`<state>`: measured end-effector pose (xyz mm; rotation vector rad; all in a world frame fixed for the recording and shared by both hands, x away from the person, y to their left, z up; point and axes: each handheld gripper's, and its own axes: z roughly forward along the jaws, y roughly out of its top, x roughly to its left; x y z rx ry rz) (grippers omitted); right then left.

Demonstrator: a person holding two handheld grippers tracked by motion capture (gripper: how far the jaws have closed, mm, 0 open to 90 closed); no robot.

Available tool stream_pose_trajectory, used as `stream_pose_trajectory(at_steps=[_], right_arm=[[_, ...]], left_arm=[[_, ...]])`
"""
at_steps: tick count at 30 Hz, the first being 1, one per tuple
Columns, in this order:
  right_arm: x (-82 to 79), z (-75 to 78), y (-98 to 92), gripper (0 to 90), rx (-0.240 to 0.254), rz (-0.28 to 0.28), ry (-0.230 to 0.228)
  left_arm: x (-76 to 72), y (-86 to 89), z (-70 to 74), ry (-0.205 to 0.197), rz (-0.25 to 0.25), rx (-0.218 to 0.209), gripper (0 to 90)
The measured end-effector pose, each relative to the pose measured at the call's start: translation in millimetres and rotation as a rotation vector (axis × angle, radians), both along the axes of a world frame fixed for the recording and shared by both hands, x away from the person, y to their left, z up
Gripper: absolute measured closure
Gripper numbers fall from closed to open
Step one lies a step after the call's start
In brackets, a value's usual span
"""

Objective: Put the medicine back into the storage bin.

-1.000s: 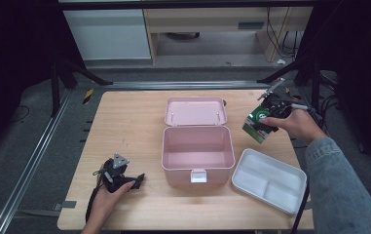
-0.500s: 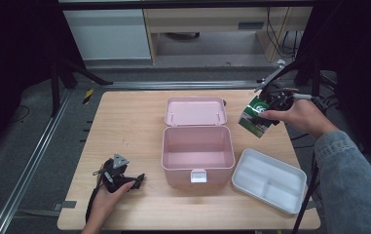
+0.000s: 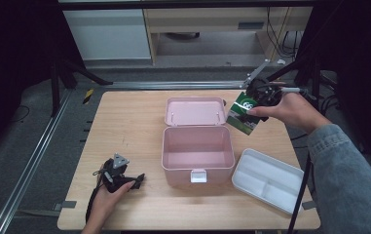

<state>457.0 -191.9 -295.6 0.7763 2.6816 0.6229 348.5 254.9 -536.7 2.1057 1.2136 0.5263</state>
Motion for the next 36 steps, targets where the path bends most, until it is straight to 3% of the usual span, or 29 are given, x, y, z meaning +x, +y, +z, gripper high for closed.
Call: stream_pose_trajectory(at_steps=[18,36], right_arm=[[-2.5,8.2,56.8,17.1,0.002,0.140,-0.007],[-4.4,-0.5,104.5,17.2,-0.007,0.253,0.003]], left_arm=[[0.0,0.0,0.0,0.000,0.000,0.000,0.0],[0.0,0.0,0.0,0.000,0.000,0.000,0.0]])
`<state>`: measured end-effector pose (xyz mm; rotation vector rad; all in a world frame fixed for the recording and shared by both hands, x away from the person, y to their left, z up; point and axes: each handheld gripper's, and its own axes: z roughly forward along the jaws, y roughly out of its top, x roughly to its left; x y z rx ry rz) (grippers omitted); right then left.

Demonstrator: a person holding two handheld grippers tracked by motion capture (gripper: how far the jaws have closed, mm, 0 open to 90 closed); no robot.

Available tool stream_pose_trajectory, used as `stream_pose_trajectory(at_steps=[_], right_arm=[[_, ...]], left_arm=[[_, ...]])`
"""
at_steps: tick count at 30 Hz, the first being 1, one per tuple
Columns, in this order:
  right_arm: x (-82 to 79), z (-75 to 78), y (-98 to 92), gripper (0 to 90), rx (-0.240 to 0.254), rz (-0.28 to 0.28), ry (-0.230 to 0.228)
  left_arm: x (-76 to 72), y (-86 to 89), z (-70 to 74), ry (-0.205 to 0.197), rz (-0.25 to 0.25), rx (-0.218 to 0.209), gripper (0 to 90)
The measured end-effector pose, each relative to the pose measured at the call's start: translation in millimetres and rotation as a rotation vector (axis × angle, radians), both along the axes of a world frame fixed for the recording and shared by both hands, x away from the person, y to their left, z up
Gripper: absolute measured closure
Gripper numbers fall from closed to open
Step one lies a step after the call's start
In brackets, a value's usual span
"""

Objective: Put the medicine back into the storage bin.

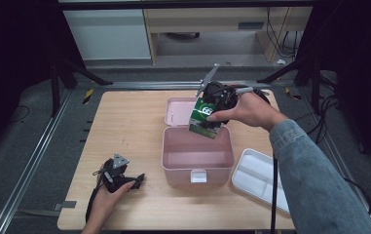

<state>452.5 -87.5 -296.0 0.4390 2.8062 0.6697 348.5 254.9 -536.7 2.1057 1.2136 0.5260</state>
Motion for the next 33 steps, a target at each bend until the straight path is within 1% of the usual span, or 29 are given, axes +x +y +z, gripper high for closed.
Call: stream_pose_trajectory(at_steps=[9,12,15,17,19,21,25,28,29,31,33], right_arm=[[-2.1,-5.7,18.5,17.2,-0.022,0.047,0.003],[-3.4,-6.6,23.9,17.2,-0.019,0.063,0.006],[-4.6,-8.8,29.3,17.2,-0.023,0.082,0.003],[-5.3,-10.7,32.7,17.2,-0.029,0.091,0.010],[-5.0,-14.0,36.5,17.2,-0.025,0.101,0.012],[-5.4,-17.4,40.7,17.3,-0.031,0.106,0.020],[-6.1,-25.7,50.2,17.3,-0.035,0.137,0.026],[-7.8,-31.5,56.6,17.3,-0.049,0.163,0.031],[-8.8,-33.4,59.2,17.4,-0.060,0.169,0.033],[-9.1,-36.9,62.7,17.3,-0.060,0.188,0.029],[-9.2,-39.0,65.0,17.3,-0.065,0.195,0.034]], left_arm=[[0.0,0.0,0.0,0.000,0.000,0.000,0.0],[0.0,0.0,0.0,0.000,0.000,0.000,0.0],[0.0,0.0,0.0,0.000,0.000,0.000,0.0],[0.0,0.0,0.0,0.000,0.000,0.000,0.0],[0.0,0.0,0.0,0.000,0.000,0.000,0.0],[0.0,0.0,0.0,0.000,0.000,0.000,0.0],[0.0,0.1,0.1,0.001,-0.001,0.000,0.0],[0.0,0.0,0.0,0.000,0.000,0.000,0.0],[0.0,0.0,0.0,0.000,0.000,0.000,0.0],[0.0,0.0,0.0,0.000,0.000,0.000,0.0],[0.0,0.0,0.0,0.000,0.000,0.000,0.0]])
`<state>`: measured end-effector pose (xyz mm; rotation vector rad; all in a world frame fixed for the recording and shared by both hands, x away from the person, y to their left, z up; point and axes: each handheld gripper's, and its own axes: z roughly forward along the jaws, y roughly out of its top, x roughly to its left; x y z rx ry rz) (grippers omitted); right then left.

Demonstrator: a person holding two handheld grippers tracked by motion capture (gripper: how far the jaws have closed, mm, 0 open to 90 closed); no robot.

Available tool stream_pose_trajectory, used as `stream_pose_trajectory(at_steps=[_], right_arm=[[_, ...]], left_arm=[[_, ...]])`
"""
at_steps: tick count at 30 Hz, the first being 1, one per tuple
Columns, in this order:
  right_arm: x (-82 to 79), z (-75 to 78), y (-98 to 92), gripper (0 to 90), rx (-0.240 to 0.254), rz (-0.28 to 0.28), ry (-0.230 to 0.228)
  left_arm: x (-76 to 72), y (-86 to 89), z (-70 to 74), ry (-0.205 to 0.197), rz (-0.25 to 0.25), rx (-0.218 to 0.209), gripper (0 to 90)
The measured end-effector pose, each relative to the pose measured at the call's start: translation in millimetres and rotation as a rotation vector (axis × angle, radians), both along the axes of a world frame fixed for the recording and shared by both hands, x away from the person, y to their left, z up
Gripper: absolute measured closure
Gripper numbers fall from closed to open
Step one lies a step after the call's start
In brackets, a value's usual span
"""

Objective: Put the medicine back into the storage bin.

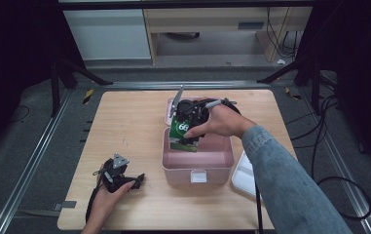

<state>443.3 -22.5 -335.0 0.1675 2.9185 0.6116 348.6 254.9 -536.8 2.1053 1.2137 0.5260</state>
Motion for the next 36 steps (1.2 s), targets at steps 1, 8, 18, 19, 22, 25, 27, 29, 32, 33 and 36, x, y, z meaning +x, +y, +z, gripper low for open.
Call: stream_pose_trajectory(at_steps=[1,8,18,19,22,25,27,29,32,33,36], right_arm=[[-0.1,-1.5,1.2,17.3,0.000,0.006,0.000],[-1.0,-11.3,8.3,17.3,-0.016,0.039,0.013],[-5.3,-19.7,20.5,17.3,-0.034,0.079,0.035],[-5.5,-20.5,21.2,17.3,-0.036,0.082,0.034],[-6.3,-23.2,23.4,17.3,-0.044,0.092,0.040],[-6.8,-26.2,24.5,17.2,-0.045,0.100,0.049],[-6.9,-28.6,25.2,17.2,-0.044,0.103,0.049],[-6.7,-31.3,26.0,17.2,-0.047,0.108,0.050],[-6.7,-35.5,27.9,17.2,-0.058,0.111,0.054],[-6.8,-36.9,28.5,17.2,-0.060,0.111,0.054],[-6.6,-40.3,30.1,17.2,-0.069,0.113,0.053]], left_arm=[[0.0,0.0,0.0,0.000,0.000,0.000,0.0],[0.0,0.0,0.0,0.000,0.000,0.000,0.0],[0.0,0.0,0.0,0.000,0.000,0.000,0.0],[0.0,0.0,0.0,0.000,0.000,0.000,0.0],[0.0,0.0,0.0,0.000,0.000,0.000,0.0],[0.0,0.0,0.0,0.000,0.000,0.000,0.0],[0.0,0.0,0.0,0.000,0.000,0.000,0.0],[0.0,0.0,0.0,0.000,0.000,0.000,0.0],[0.0,0.0,0.0,0.000,0.000,0.000,0.0],[0.0,0.0,0.0,0.000,0.000,0.000,0.0],[0.0,0.0,0.0,0.000,0.000,0.000,0.0]])
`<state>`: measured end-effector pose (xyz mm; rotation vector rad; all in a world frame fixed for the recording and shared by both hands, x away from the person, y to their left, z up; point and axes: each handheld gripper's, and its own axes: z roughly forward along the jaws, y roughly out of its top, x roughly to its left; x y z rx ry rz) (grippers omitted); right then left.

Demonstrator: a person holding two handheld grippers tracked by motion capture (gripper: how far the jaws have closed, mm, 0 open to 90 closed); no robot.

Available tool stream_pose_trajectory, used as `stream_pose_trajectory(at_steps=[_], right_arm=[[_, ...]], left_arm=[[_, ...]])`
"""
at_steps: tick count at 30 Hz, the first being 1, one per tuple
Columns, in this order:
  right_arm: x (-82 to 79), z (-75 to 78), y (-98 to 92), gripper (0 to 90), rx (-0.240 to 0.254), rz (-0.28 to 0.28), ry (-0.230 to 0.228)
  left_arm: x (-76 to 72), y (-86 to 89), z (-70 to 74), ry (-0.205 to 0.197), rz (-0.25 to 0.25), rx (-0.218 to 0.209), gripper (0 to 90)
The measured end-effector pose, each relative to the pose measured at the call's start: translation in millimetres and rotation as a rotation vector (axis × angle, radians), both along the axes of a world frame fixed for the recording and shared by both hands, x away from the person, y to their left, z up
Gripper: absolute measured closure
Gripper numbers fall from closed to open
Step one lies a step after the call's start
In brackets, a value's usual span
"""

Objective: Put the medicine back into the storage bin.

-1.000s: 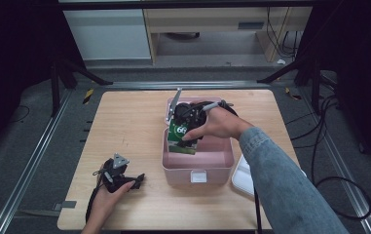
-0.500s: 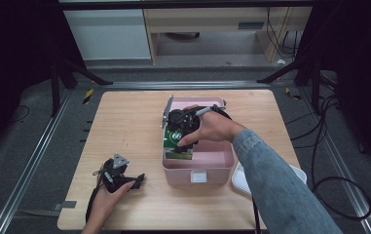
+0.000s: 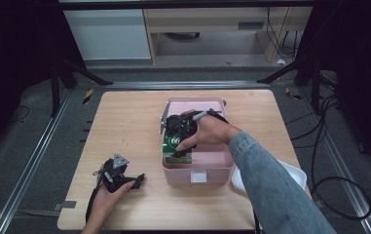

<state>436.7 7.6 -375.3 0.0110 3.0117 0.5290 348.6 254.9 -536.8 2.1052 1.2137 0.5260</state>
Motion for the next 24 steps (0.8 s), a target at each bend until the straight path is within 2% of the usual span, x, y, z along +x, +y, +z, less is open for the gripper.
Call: stream_pose_trajectory(at_steps=[16,24], right_arm=[[0.9,-19.8,5.4,17.1,-0.039,0.012,0.004],[2.2,-30.6,5.6,17.0,-0.039,0.009,0.016]], left_arm=[[0.0,0.0,0.0,0.000,0.000,0.000,0.0],[0.0,0.0,0.0,0.000,0.000,0.000,0.0]])
